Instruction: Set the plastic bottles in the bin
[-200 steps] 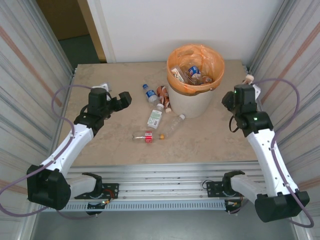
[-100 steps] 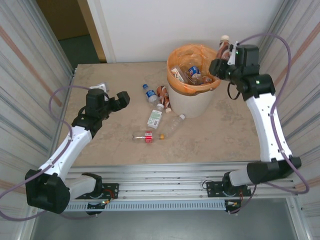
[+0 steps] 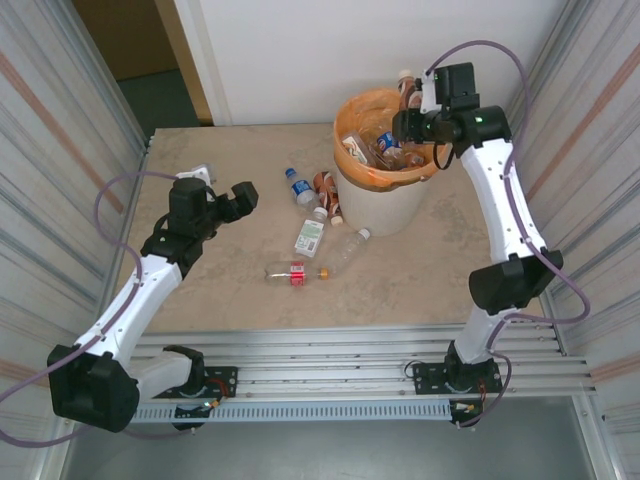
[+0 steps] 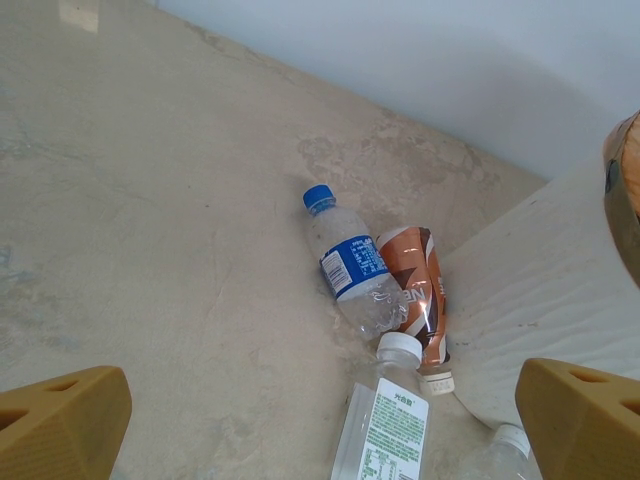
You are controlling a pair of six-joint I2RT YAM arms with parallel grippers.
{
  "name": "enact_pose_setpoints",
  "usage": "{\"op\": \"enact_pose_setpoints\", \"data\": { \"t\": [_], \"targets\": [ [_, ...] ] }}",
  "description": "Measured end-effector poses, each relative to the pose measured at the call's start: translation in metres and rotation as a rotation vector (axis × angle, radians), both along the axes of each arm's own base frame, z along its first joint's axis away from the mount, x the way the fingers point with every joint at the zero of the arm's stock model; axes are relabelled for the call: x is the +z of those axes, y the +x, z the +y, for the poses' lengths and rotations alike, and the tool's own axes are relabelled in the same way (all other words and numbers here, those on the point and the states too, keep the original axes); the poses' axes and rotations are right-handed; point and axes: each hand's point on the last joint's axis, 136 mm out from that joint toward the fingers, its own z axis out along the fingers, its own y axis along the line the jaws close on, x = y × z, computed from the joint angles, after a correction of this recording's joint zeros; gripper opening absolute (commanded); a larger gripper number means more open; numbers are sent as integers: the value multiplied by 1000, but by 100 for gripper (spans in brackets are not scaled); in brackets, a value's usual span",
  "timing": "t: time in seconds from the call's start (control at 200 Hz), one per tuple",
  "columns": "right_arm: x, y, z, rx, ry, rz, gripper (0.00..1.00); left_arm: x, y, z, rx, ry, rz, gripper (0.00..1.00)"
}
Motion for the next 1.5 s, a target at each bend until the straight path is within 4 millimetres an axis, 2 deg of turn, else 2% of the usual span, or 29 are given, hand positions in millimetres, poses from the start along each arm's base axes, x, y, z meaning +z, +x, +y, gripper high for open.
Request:
{"op": "enact_pose_setpoints", "data": {
  "t": [0.175, 0.346, 0.631, 0.771, 0.997, 1.262, 1.388, 1.498],
  "targets": [
    [-31, 7, -5, -6, -81, 71, 27, 0, 0, 1, 3, 2, 0, 99],
    [-44, 12, -14, -33, -146, 96, 35, 0, 0, 1, 6, 4, 0, 99],
    [-56, 19, -24, -64, -215, 111, 64, -1, 0, 1, 7, 4, 2, 99],
    [-46, 21, -25, -72, -220, 85, 74, -1, 0, 1, 7, 5, 2, 99],
    [-26, 23, -24, -89, -233, 31, 76, -2, 0, 2, 10, 7, 7, 99],
    [-15, 13, 3, -51, -253, -6, 79, -4, -1, 4, 15, 12, 17, 99],
    [5, -1, 18, -28, -240, -52, 82, -3, -2, 4, 14, 14, 15, 99],
    [31, -19, 35, 6, -213, -120, 85, -2, -3, 5, 15, 13, 11, 99]
  ]
}}
